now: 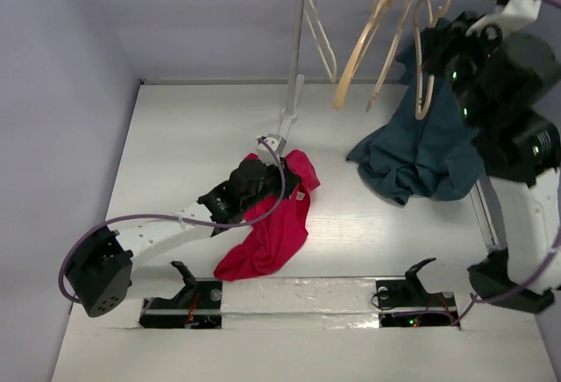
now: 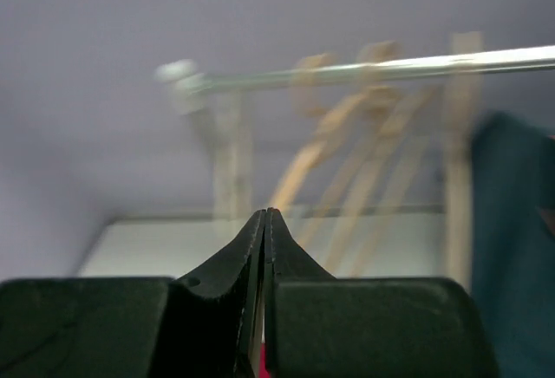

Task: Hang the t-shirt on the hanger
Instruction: Pick up the hanger from the clothesline.

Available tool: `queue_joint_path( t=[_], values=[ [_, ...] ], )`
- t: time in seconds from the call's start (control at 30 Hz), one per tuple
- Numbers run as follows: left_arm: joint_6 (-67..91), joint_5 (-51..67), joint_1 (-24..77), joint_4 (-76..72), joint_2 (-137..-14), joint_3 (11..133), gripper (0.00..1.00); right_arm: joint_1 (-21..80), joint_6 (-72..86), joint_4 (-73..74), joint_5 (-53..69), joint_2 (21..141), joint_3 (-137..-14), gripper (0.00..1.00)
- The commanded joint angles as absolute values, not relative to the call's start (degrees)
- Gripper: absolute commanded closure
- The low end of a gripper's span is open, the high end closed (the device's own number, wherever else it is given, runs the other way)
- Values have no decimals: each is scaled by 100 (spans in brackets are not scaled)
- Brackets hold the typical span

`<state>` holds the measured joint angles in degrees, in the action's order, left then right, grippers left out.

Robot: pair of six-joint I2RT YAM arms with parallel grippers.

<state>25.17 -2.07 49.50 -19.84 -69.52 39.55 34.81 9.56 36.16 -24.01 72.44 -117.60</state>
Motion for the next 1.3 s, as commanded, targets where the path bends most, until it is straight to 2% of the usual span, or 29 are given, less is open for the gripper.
queue_joint_path(
  t=[0.0,0.03,0.13,0.2,0.3,0.4,0.5,0.53,0.57,0.7,0.83,0.9,1.03,1.1,1.13,1.17,1.27],
  values=[
    [2558,-26,4957,-2487,-6654,3797,100,2173,660,4939,-2768,8207,-12339,89],
    [2558,-26,4957,-2505,-6601,3762,100,1814,650,5035,-2699,8279,-12383,65],
    [2523,8,4957,-2575,-6548,3657,100,1442,712,5177,-2470,8551,-12604,32],
    [2488,211,4957,-2628,-6557,3612,100,1091,738,5142,-2181,8630,-12604,27],
    [2461,308,4957,-2707,-6592,3551,100,748,765,5220,-1749,8894,-12621,27],
    [2426,360,4957,-2760,-6592,3489,100,615,729,5212,-1696,9114,-12507,31],
    [2434,430,4957,-2812,-6583,3463,100,510,703,5089,-1653,9158,-12349,41],
    [2435,457,4957,-2821,-6592,3454,100,510,686,5080,-1583,9167,-12331,58],
    [2435,501,4957,-2839,-6592,3454,100,510,668,5124,-1495,9202,-12366,63],
    [2452,510,4957,-2865,-6583,3428,100,458,650,5063,-1451,9281,-12244,64],
    [2478,492,4957,-2883,-6557,3384,100,457,642,5062,-1424,9334,-12182,57],
    [2487,492,4957,-2883,-6530,3358,100,457,624,5080,-1406,9369,-12182,57],
    [2496,475,4957,-2821,-6460,3366,100,457,624,5028,-1441,9396,-12226,81],
    [2496,457,4957,-2786,-6407,3384,100,457,607,4957,-1450,9317,-12234,87],
    [2496,457,4957,-2777,-6399,3384,100,457,589,4853,-1441,9282,-12234,95],
    [2505,457,4957,-2769,-6390,3392,100,457,589,4791,-1424,9186,-12191,99],
    [2522,466,4957,-2786,-6398,3401,100,457,563,4457,-1380,9036,-12086,100]
  ],
)
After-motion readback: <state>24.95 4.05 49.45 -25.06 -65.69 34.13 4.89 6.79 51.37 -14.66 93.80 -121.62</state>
